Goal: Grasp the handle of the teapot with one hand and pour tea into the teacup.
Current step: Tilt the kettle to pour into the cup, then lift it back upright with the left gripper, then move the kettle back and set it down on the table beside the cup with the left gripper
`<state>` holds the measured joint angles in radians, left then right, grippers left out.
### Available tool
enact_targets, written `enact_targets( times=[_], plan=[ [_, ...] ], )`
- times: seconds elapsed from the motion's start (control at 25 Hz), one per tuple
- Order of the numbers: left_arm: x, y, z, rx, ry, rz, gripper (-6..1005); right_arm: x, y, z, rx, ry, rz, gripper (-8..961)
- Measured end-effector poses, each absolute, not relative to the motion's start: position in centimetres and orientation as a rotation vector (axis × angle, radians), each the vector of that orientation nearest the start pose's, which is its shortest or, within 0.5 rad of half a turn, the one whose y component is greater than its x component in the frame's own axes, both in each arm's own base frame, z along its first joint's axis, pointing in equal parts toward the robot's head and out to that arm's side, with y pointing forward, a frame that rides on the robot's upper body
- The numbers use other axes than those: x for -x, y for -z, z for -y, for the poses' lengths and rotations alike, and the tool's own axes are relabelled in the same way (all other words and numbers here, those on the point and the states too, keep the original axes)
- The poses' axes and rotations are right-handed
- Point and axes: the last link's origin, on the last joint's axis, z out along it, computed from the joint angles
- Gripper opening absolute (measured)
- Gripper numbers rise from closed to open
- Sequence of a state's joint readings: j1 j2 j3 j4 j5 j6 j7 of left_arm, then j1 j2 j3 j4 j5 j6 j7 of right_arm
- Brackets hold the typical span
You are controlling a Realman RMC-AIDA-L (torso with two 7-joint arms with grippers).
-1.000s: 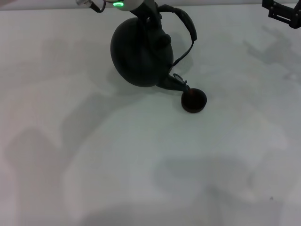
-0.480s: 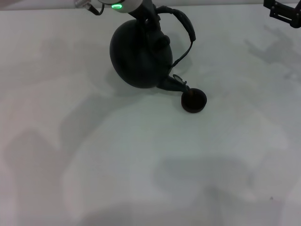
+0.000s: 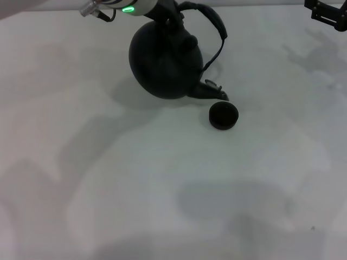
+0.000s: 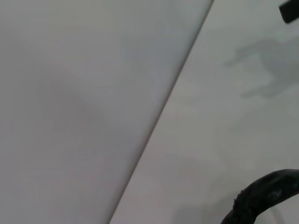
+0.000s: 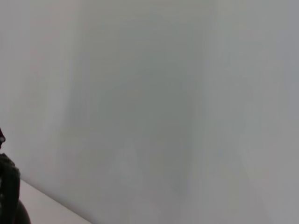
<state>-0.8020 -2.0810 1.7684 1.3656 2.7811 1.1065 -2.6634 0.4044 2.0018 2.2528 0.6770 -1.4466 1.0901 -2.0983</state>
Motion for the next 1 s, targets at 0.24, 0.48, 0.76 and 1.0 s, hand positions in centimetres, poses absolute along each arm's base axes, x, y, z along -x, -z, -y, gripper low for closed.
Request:
enact_targets(
  times=[0.24,0.48,0.76,1.0],
  plan=[
    [6.8,4.5,-39.2,2.452,-0.302,0.166,146,-30.3,-6.4,-37.6,2.147,-0.571,-0.381,841],
    [7.9,3.1,-38.6,2.395,-0.158,0.250,147,-30.1,-6.4,-37.8,2.151,-0.570,-0.377,841],
    [10.7,0.7,-38.0,2.270,0.084,0.374,142,-30.1,-6.3,-37.9,2.154,-0.561,-0.379,841],
    [13.5,-0.1,-37.5,2.177,0.260,0.483,137,-30.1,-6.4,-38.0,2.152,-0.560,-0.381,841]
  ],
)
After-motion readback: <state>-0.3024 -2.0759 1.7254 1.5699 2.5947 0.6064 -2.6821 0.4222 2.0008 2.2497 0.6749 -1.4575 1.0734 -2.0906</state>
